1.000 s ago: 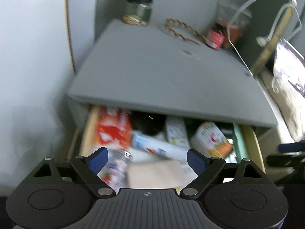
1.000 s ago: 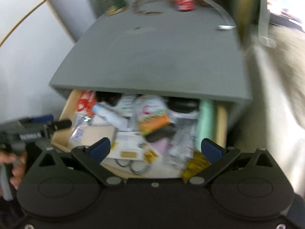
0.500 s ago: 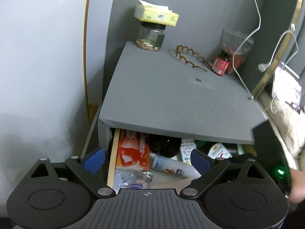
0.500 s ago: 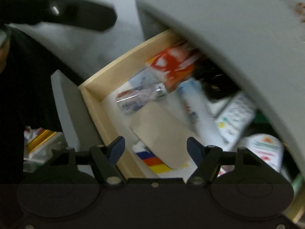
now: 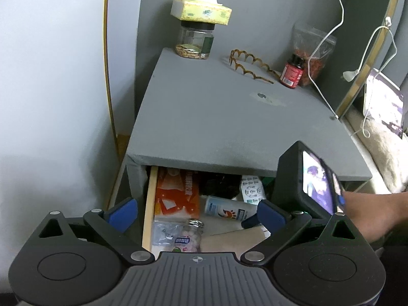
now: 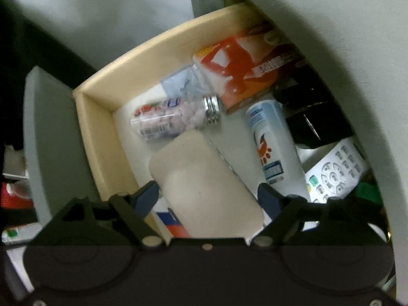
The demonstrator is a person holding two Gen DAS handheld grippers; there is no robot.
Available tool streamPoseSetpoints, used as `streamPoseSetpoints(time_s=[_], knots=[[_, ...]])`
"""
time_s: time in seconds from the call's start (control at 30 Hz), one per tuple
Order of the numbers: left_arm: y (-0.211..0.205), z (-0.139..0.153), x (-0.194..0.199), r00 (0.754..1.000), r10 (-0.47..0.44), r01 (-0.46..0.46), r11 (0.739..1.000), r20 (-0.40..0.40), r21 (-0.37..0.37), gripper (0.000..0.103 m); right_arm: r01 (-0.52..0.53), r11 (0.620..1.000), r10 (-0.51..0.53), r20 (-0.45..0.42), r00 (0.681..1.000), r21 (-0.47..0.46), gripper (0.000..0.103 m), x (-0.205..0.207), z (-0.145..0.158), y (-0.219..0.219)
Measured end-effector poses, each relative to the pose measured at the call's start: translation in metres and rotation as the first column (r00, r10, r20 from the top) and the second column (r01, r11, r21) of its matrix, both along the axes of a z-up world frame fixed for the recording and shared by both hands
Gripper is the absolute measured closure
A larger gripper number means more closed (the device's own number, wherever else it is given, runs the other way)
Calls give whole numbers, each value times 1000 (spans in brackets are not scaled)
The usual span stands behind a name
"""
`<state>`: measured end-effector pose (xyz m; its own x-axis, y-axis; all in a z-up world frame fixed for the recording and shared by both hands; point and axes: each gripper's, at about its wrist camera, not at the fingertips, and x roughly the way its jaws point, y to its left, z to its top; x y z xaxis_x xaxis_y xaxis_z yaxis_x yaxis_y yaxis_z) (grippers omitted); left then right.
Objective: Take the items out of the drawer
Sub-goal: 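Close the right tool on the beige glasses case, then lift the glasses case out and set it on the nightstand top with the right tool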
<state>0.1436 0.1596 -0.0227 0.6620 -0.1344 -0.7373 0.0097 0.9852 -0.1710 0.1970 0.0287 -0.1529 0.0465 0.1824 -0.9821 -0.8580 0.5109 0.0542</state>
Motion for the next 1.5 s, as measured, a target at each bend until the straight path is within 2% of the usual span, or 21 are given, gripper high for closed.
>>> streamPoseSetpoints(time_s=[0.03,0.1,0.3,0.5,0.7,0.77,0.8,0.87,0.9,0.97,1.0,1.03,1.1,1.13,1.23,1.27,1.3,1.37,1.4,1.47,1.5], knots=[[3,0,1,1000,12,-12,1000,-1,3,4,8,1000,-8,-17,1000,-17,19,0,-4,0],[10,0,3,999,38,-38,999,1,-8,4,-13,999,12,-11,1000,-50,29,-4,-9,0],[34,1,3,994,113,-113,989,-5,-93,4,22,1000,-22,-16,1000,-4,30,-14,5,-15],[39,4,3,991,137,-136,985,1,-107,4,54,998,-53,-6,999,45,30,-25,30,-36],[41,6,4,988,151,-149,982,7,-116,4,42,988,-42,3,999,151,30,-26,99,-54],[43,7,3,987,163,-160,979,13,-126,4,51,971,-58,26,998,232,30,-26,142,-59],[44,7,2,986,168,-165,978,14,-131,4,54,969,-63,29,998,243,30,-23,149,-58],[47,8,2,984,177,-173,975,13,-142,4,95,938,-117,46,992,334,30,-14,180,-63],[47,8,2,984,179,-176,973,12,-148,4,136,911,-170,54,984,389,30,-5,197,-67],[45,7,2,986,168,-166,975,6,-147,4,217,878,-270,66,961,428,30,14,208,-74],[43,6,2,987,161,-159,978,8,-138,4,248,867,-308,72,949,433,30,26,196,-69],[42,6,2,988,155,-153,980,10,-128,4,328,847,-400,94,912,418,30,41,191,-69],[38,6,2,989,144,-142,984,10,-108,4,509,781,-589,156,793,362,30,71,177,-69],[38,5,1,990,142,-140,985,8,-106,4,568,751,-644,181,744,337,30,80,167,-67],[38,4,-1,990,140,-138,984,5,-109,4,657,689,-721,196,665,305,33,95,142,-58],[38,3,-1,990,141,-139,984,5,-111,4,666,686,-725,201,658,293,32,96,135,-51],[39,3,-2,990,142,-141,984,5,-112,4,657,695,-716,204,668,292,30,94,133,-45],[40,4,-2,989,145,-144,983,5,-116,4,620,723,-685,195,702,304,19,89,135,-38],[39,4,-2,990,144,-143,983,6,-119,4,591,741,-661,184,728,320,19,85,139,-41],[39,4,-1,990,142,-140,983,8,-121,4,589,740,-657,162,736,325,19,85,142,-50],[38,4,-1,990,139,-137,983,9,-121,4,600,726,-666,124,736,336,19,86,142,-60]])
